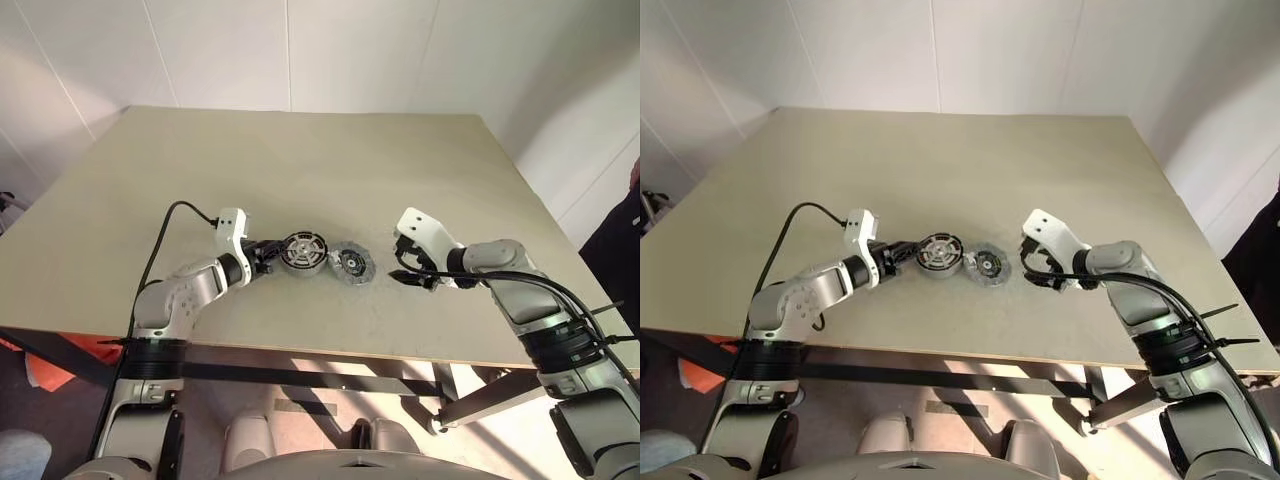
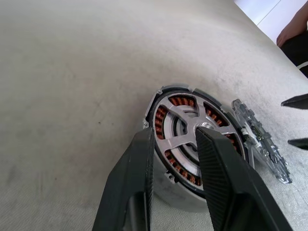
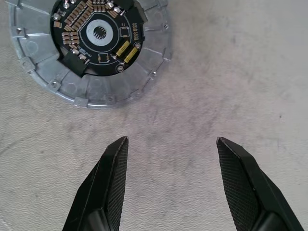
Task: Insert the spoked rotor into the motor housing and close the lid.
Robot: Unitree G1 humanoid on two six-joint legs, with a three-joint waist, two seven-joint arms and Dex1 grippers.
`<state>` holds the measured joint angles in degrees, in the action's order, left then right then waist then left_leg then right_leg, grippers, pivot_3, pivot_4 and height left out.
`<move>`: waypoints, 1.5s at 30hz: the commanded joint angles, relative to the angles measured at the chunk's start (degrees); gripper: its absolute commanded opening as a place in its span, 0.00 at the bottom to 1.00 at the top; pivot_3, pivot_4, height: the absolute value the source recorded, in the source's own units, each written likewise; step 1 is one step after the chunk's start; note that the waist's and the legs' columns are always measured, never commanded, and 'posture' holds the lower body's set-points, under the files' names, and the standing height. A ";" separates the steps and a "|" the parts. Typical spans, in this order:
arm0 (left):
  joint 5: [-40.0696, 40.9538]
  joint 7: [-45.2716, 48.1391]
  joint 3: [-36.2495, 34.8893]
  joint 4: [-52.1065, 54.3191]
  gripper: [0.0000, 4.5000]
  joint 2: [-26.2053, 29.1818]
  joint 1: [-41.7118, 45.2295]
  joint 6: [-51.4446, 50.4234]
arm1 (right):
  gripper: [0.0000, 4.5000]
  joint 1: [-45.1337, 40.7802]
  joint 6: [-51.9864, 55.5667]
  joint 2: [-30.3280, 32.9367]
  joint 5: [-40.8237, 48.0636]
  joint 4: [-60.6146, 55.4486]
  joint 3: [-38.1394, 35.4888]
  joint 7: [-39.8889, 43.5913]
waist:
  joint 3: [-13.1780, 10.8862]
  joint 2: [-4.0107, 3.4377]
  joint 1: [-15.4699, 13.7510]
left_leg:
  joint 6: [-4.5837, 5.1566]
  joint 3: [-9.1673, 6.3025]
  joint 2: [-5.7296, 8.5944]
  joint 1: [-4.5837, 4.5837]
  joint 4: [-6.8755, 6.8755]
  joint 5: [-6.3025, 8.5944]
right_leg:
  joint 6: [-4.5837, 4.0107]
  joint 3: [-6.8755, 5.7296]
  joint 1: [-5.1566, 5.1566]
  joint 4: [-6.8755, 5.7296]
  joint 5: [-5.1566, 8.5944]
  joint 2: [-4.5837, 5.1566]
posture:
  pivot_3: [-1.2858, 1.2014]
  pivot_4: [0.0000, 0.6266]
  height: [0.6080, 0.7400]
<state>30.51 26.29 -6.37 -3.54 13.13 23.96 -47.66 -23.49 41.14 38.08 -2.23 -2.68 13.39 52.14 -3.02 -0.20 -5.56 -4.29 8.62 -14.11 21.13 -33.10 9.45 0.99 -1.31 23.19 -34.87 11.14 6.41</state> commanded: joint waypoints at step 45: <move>-2.62 0.61 2.42 -12.16 0.32 -1.44 7.09 -3.62 | 0.02 -2.70 12.88 -11.30 12.78 -5.24 -6.85 -11.44 | 0.26 -0.29 0.04 | -0.11 0.00 0.11 -0.37 0.33 -0.06 | 0.24 0.03 -0.21 0.11 0.14 0.03 | 0.52 0.00 1.00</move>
<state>28.71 26.71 -5.11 -15.32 11.53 31.13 -50.29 -24.09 55.87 26.67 9.31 -7.03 7.85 41.03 -2.76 -0.49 -5.52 -4.41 8.61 -14.00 20.76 -32.76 9.39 1.22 -1.28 22.98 -34.75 11.28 6.44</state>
